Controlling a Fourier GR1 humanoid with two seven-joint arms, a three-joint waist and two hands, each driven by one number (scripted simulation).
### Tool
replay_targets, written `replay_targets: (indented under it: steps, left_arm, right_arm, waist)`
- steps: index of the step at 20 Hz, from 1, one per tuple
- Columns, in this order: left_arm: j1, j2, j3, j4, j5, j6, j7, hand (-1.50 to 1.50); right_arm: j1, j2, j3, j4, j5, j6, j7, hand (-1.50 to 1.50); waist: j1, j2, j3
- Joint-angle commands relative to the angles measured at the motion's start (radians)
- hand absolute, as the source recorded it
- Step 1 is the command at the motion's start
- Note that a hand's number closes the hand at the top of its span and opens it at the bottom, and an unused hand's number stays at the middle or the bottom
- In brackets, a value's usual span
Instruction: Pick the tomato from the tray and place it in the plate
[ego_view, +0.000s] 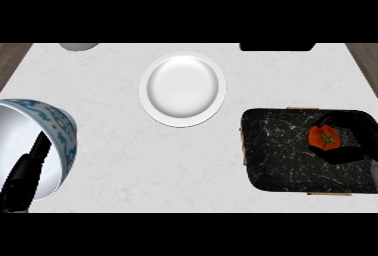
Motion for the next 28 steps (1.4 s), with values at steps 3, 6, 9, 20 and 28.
replay_targets:
  steps: [3, 6, 9, 20, 28]
  left_arm:
    - [-0.067, -0.019, -0.046, 0.021, -0.025, -0.007, -0.025, 0.0]
    - [-0.097, -0.019, -0.081, -0.002, -0.017, -0.047, -0.023, 0.0]
    - [-0.133, -0.019, -0.089, 0.005, -0.026, -0.047, 0.002, 0.0]
    - [-0.142, -0.027, -0.078, 0.05, -0.031, -0.035, -0.009, 0.0]
    - [-0.111, -0.035, -0.07, 0.032, -0.044, -0.01, 0.016, 0.0]
  right_arm:
    - [-0.25, -0.091, 0.148, 0.094, 0.211, -0.006, -0.004, 1.5]
    - [-0.355, -0.178, 0.246, 0.085, 0.323, 0.052, -0.021, 1.5]
    - [-0.447, -0.189, 0.269, 0.158, 0.392, -0.003, -0.063, 1.5]
    - [-0.705, -0.151, 0.145, 0.376, 0.356, -0.232, -0.335, 1.5]
    - [-0.846, -0.085, 0.118, 0.525, 0.27, -0.079, -0.632, 1.5]
  waist:
    - [0.091, 0.033, 0.004]
    - [0.188, 0.063, 0.002]
    - [0.192, 0.072, 0.008]
    - [0.144, 0.057, 0.009]
    - [0.099, 0.034, 0.006]
